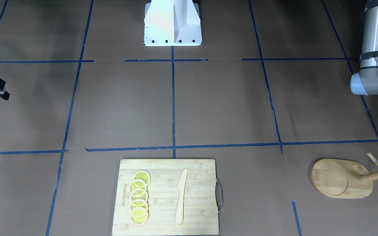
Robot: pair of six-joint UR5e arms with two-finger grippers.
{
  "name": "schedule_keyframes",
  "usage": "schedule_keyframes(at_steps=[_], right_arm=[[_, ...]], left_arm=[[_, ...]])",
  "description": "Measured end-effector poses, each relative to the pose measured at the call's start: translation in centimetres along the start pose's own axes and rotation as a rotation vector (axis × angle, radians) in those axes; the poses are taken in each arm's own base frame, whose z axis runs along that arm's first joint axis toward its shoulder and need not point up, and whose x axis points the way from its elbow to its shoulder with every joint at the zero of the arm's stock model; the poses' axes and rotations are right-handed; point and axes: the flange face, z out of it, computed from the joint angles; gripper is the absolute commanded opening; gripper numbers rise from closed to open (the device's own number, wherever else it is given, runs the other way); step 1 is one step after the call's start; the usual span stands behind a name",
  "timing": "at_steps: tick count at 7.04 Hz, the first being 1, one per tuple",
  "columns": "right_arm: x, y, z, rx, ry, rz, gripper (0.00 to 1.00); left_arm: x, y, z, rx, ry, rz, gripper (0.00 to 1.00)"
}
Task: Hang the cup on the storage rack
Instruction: 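Hook the mug handle onto a rack peg with the left gripper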
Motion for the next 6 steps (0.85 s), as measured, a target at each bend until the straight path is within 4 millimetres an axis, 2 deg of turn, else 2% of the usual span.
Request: schedule_keyframes(at_steps=[1,2,3,4,6], right_arm=[[0.06,0.03,0.03,0.0,0.001,0.001,1.0],[0.06,0.05,0.02,0.0,0.001,0.001,1.0],[0.07,0.08,0.02,-0.001,0.0,0.001,1.0],[0.08,0.1,0.02,-0.001,0.0,0.001,1.0],[0.09,0.12,-0.01,-0.001,0.0,0.001,1.0]], left_arm=[[-0.09,-0.39,-0.31,0.006,-0.002,-0.001,0.12],[-0.15,-0.48,-0.36,0.007,-0.004,-0.001,0.52],[-0.18,-0.44,-0.33,0.007,-0.004,-0.001,0.79],[-0.17,-0.37,-0.27,0.005,-0.003,-0.002,1.0],[-0.15,-0.12,-0.09,0.0,-0.002,-0.002,1.0]])
